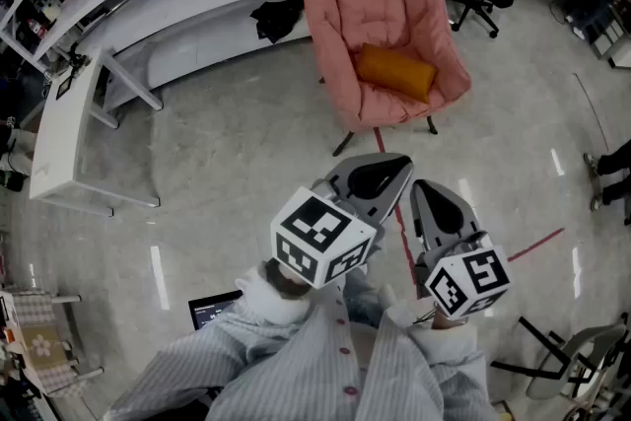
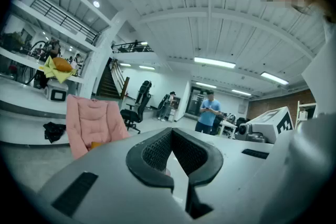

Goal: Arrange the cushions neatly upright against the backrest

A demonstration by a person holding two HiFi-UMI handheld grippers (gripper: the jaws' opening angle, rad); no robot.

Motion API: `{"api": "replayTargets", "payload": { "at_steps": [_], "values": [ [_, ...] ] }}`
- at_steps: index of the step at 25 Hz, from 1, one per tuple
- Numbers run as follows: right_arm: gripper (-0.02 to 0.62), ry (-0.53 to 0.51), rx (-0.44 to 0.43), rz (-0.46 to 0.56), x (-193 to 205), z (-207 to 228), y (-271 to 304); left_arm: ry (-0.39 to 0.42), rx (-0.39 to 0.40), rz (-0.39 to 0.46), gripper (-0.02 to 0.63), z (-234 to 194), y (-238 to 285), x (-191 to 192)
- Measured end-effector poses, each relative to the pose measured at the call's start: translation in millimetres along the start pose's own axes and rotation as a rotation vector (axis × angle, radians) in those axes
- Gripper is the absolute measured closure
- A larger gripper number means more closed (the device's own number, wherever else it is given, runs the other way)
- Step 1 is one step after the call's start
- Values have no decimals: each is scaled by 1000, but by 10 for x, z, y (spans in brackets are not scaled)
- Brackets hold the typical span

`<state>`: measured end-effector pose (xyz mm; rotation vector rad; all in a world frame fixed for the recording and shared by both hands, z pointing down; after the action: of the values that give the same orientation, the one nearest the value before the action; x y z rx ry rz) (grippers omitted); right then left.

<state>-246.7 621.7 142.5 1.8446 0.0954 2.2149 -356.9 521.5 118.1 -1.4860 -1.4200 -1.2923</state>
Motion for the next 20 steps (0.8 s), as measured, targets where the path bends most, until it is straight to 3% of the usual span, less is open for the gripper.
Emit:
{"api": "replayTargets", "payload": {
  "at_steps": [20],
  "values": [
    [583,-1,-8,59,-48,372,-285,34,-63,23,597,149,251,31]
  ]
}}
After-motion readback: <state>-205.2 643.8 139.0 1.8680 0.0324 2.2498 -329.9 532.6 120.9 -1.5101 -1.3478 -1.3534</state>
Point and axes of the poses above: the fingertips, and each gripper's own axes: y forward along the fingers, z to its right, x out of its underside, the point moved 9 cm from there along -y, backward along the fingers
